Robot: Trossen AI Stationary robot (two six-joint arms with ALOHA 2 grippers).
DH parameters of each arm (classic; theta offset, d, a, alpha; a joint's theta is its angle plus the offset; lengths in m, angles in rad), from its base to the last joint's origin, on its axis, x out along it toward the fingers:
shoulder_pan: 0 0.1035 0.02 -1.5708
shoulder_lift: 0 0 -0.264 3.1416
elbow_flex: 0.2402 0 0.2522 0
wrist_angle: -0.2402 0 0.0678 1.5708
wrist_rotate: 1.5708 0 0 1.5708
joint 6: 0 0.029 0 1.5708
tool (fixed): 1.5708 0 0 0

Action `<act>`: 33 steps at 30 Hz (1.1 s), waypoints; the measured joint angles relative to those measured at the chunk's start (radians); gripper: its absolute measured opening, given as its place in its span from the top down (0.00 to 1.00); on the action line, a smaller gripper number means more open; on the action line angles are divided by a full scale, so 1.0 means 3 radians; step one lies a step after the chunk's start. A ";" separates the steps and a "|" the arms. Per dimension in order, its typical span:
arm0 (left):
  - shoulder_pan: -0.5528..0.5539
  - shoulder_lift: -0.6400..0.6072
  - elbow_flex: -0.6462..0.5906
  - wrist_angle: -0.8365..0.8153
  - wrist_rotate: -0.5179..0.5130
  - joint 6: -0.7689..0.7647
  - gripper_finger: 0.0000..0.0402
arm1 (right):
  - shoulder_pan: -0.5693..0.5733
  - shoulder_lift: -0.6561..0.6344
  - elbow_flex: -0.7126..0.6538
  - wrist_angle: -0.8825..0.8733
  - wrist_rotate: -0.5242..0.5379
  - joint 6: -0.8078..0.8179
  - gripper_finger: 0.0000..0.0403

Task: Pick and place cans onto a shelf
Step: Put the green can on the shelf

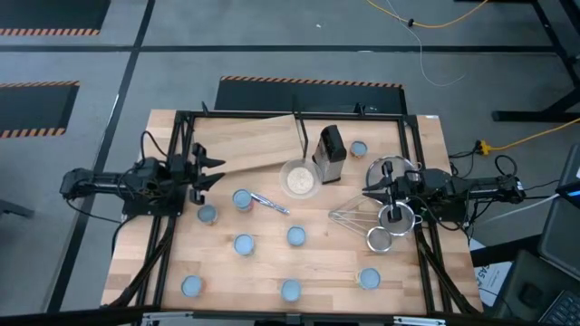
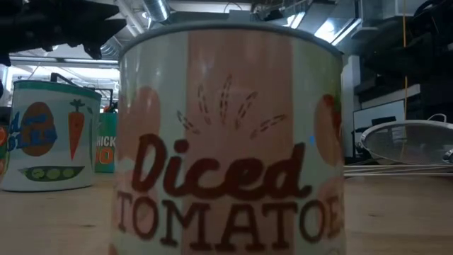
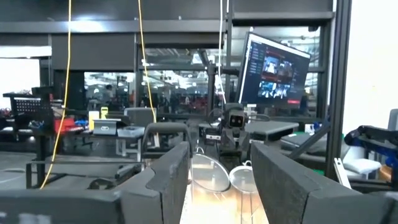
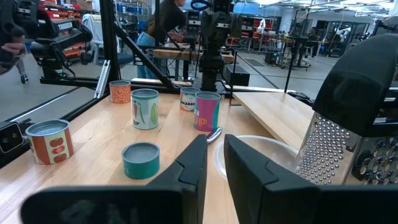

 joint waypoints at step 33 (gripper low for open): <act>-0.0231 0.2716 0.1802 -0.0041 0.0035 0.0425 0.59 | 0.0000 -0.0001 0.0000 0.0000 0.0000 0.0005 0.85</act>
